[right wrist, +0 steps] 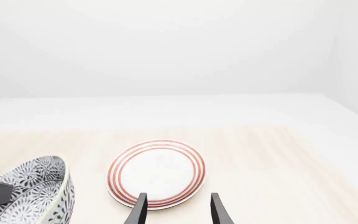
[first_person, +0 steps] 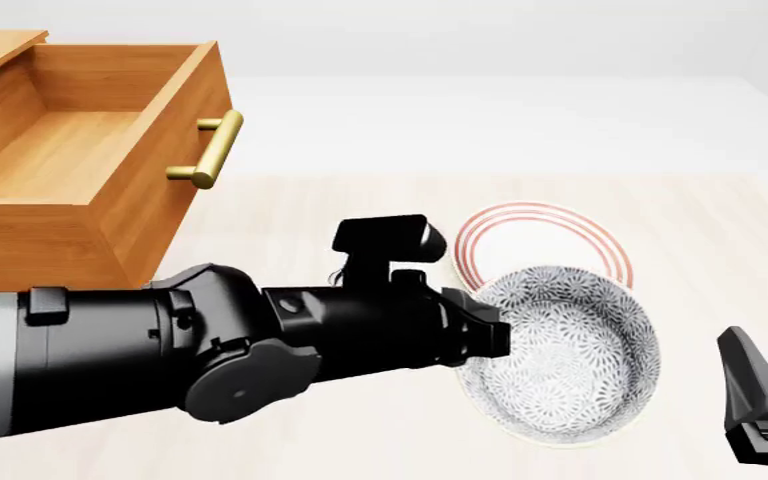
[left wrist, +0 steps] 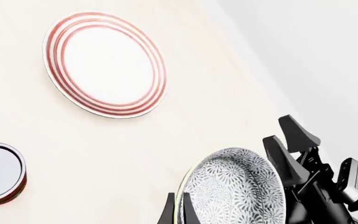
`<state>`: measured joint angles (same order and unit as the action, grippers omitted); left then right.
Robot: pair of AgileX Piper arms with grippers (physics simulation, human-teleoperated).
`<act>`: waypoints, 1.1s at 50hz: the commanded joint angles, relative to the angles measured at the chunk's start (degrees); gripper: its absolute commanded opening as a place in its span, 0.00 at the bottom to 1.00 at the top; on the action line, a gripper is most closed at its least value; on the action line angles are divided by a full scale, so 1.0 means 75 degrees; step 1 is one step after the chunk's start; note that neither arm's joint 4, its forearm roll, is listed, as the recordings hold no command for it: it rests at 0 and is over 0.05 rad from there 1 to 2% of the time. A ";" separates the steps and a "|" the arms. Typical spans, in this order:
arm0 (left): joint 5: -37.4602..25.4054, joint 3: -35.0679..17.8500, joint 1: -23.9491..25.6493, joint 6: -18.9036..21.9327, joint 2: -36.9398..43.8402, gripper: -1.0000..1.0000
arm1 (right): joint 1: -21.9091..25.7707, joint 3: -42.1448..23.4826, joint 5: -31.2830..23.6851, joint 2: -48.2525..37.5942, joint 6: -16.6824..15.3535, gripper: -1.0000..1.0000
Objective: Put the bowl in the top drawer of the cabinet.
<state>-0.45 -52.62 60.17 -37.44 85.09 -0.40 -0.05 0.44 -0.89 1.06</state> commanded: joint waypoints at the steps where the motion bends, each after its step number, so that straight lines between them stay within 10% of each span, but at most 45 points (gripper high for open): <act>1: -0.0435 -0.0308 -0.0098 0.0008 -0.0368 0.00 | 0.0001 0.0000 0.0000 0.0000 0.0000 1.00; 55: -0.1705 -0.1213 -0.1144 0.0625 -0.1639 0.00 | -0.0001 0.0000 -0.0001 0.0001 -0.0001 1.00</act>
<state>-11.51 -60.10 53.45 -33.91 74.48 -0.40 -0.05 0.44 -0.88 1.06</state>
